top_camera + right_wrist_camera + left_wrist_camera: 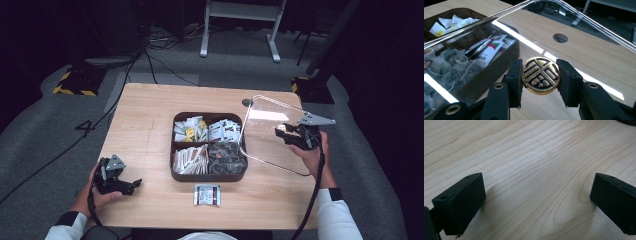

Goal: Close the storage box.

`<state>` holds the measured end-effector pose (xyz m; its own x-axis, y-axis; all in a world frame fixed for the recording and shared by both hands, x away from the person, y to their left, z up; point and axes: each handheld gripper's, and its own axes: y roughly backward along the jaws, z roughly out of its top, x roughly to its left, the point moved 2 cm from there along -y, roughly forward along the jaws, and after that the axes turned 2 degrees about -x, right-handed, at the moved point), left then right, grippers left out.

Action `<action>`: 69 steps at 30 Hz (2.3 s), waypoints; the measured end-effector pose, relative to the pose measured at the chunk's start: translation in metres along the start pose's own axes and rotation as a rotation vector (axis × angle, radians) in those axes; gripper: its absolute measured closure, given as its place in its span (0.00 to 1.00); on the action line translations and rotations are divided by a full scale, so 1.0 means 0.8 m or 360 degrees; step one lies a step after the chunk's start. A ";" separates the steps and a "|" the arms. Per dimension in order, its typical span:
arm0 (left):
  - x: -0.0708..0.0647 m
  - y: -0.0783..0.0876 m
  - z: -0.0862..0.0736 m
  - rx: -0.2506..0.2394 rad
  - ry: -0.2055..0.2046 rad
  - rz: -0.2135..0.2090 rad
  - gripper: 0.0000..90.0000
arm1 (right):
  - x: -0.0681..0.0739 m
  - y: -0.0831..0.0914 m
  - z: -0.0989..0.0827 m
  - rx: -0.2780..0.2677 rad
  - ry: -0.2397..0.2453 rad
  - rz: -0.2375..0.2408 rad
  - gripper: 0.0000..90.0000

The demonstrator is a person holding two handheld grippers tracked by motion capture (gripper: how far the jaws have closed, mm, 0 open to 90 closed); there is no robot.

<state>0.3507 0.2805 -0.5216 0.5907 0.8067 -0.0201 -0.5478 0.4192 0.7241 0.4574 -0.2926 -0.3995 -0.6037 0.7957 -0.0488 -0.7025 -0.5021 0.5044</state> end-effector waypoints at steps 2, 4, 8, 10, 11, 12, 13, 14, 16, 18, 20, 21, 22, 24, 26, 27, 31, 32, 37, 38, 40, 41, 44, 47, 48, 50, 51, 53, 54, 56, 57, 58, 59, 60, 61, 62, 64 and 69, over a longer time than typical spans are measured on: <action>0.000 0.000 0.000 0.0000 0.0000 0.0000 0.00 | 0.007 -0.005 0.006 0.0007 0.0019 0.0018 0.65; 0.000 0.000 0.000 0.0000 0.0001 0.0000 0.00 | 0.014 -0.010 0.011 0.0005 0.0028 0.0041 0.65; 0.000 0.000 0.000 0.0000 0.0001 0.0001 0.00 | 0.027 -0.022 0.021 0.0006 0.0045 0.0078 0.65; 0.000 0.000 0.000 0.0000 0.0001 0.0001 0.00 | 0.034 -0.028 0.025 0.0007 0.0054 0.0092 0.65; 0.000 0.000 0.000 0.0000 0.0000 0.0001 0.00 | 0.038 -0.031 0.028 0.0009 0.0057 0.0102 0.65; 0.000 0.000 0.000 0.0000 0.0000 0.0001 0.00 | 0.042 -0.034 0.030 0.0009 0.0063 0.0118 0.65; 0.000 0.000 0.000 0.0000 0.0000 0.0001 0.00 | 0.046 -0.037 0.032 0.0012 0.0072 0.0128 0.65; 0.000 0.000 0.000 0.0000 0.0001 0.0001 0.00 | 0.050 -0.040 0.034 0.0010 0.0074 0.0140 0.65; 0.000 0.000 0.000 -0.0001 0.0001 0.0001 0.00 | 0.058 -0.045 0.038 0.0013 0.0088 0.0159 0.65; 0.000 0.000 0.000 0.0000 0.0001 0.0001 0.00 | 0.064 -0.051 0.041 0.0014 0.0098 0.0181 0.65; 0.000 0.000 0.000 0.0000 0.0000 0.0001 0.00 | 0.071 -0.056 0.043 0.0019 0.0104 0.0202 0.65; 0.000 0.000 0.000 0.0000 0.0000 0.0001 0.00 | 0.073 -0.058 0.044 0.0023 0.0110 0.0207 0.65; 0.000 0.000 0.000 0.0000 0.0001 0.0001 0.00 | 0.077 -0.061 0.044 0.0032 0.0120 0.0212 0.65; 0.000 0.000 0.000 0.0000 0.0000 0.0001 0.00 | 0.083 -0.067 0.046 0.0040 0.0136 0.0225 0.65; 0.000 0.000 0.000 0.0000 0.0000 0.0001 0.00 | 0.090 -0.072 0.047 0.0045 0.0146 0.0238 0.65; 0.000 0.000 0.000 0.0000 0.0000 0.0001 0.00 | 0.093 -0.075 0.048 0.0050 0.0153 0.0245 0.65; 0.000 0.000 0.000 0.0000 0.0000 0.0001 0.00 | 0.105 -0.084 0.052 0.0060 0.0173 0.0268 0.65; 0.000 0.000 0.000 0.0000 0.0000 0.0002 0.00 | 0.109 -0.086 0.054 0.0061 0.0180 0.0275 0.65; 0.000 0.000 0.000 -0.0001 0.0002 0.0003 0.00 | 0.126 -0.100 0.059 0.0071 0.0206 0.0312 0.65; 0.000 0.000 0.000 -0.0001 0.0000 0.0002 0.00 | 0.129 -0.102 0.060 0.0076 0.0215 0.0318 0.65; 0.000 0.000 0.000 -0.0001 0.0000 0.0003 0.00 | 0.135 -0.108 0.061 0.0085 0.0223 0.0329 0.65; 0.000 0.000 0.000 0.0000 0.0000 0.0003 0.00 | 0.138 -0.112 0.061 0.0089 0.0227 0.0338 0.65; 0.000 0.000 0.000 -0.0001 0.0000 0.0003 0.00 | 0.146 -0.120 0.062 0.0105 0.0234 0.0346 0.65; 0.000 0.000 0.000 -0.0001 0.0000 0.0002 0.00 | 0.154 -0.128 0.063 0.0115 0.0248 0.0366 0.65; 0.000 0.000 0.000 -0.0001 0.0000 0.0002 0.00 | 0.157 -0.131 0.063 0.0122 0.0254 0.0368 0.65; 0.000 0.000 0.000 0.0000 0.0000 0.0002 0.00 | 0.161 -0.137 0.063 0.0131 0.0263 0.0375 0.65; 0.000 0.000 0.000 0.0000 0.0000 0.0002 0.00 | 0.163 -0.139 0.064 0.0133 0.0265 0.0380 0.65; 0.000 0.000 0.000 0.0000 0.0001 0.0002 0.00 | 0.167 -0.144 0.064 0.0146 0.0267 0.0392 0.65; 0.000 0.000 0.000 -0.0001 0.0000 0.0002 0.00 | 0.170 -0.146 0.064 0.0156 0.0274 0.0393 0.65; 0.000 0.000 0.000 0.0000 0.0000 0.0002 0.00 | 0.174 -0.151 0.064 0.0166 0.0284 0.0400 0.65; 0.000 0.000 0.000 -0.0001 0.0001 0.0003 0.00 | 0.176 -0.153 0.063 0.0166 0.0278 0.0404 0.65; 0.000 0.000 0.000 -0.0001 0.0000 0.0003 0.00 | 0.177 -0.155 0.063 0.0169 0.0276 0.0406 0.65; 0.000 0.000 0.000 -0.0001 0.0000 0.0003 0.00 | 0.179 -0.158 0.063 0.0174 0.0278 0.0414 0.65; 0.000 0.000 0.000 -0.0001 0.0001 0.0003 0.00 | 0.181 -0.161 0.062 0.0180 0.0281 0.0415 0.65; 0.000 0.000 0.000 -0.0001 0.0002 0.0003 0.01 | 0.183 -0.163 0.061 0.0185 0.0284 0.0412 0.65; 0.000 0.000 0.000 -0.0002 0.0002 0.0004 0.01 | 0.186 -0.166 0.060 0.0199 0.0282 0.0412 0.65; 0.000 0.000 0.000 -0.0002 0.0004 0.0002 0.01 | 0.189 -0.170 0.058 0.0204 0.0284 0.0420 0.65; -0.001 0.000 0.000 -0.0001 0.0004 0.0003 0.01 | 0.196 -0.178 0.055 0.0222 0.0279 0.0432 0.65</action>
<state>0.3502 0.2803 -0.5216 0.5883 0.8084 -0.0207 -0.5490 0.4181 0.7237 0.4795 -0.0814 -0.4410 -0.8254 0.5633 -0.0378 -0.4567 -0.6268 0.6313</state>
